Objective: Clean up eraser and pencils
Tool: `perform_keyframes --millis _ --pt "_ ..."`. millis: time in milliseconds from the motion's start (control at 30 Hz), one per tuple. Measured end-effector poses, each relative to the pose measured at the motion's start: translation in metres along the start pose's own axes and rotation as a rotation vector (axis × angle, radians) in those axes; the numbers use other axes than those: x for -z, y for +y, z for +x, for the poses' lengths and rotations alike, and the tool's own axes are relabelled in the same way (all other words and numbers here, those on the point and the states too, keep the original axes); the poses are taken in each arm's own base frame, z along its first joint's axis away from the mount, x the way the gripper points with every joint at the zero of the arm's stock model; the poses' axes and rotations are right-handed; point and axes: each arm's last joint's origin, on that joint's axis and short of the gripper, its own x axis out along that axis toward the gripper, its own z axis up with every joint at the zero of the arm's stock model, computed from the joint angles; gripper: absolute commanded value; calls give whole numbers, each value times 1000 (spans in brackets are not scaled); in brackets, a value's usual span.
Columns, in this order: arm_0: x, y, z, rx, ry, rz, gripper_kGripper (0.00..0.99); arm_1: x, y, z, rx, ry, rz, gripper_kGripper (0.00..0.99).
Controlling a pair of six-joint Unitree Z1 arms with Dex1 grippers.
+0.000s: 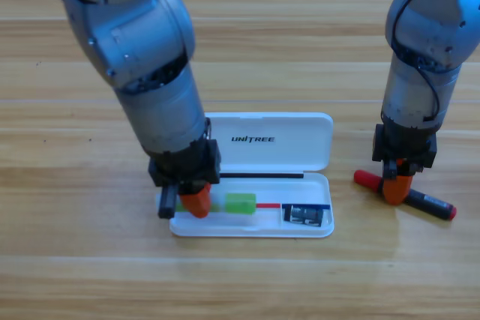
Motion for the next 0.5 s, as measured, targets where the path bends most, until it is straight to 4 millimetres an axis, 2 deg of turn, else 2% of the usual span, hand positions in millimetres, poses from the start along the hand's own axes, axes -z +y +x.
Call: perform_keyframes --millis 333,500 --pt "-11 6 12 4 4 5 103 0 0 0 0 0 -4 0" --pt "-15 8 11 -2 -4 5 103 0 0 0 0 0 -4 0"
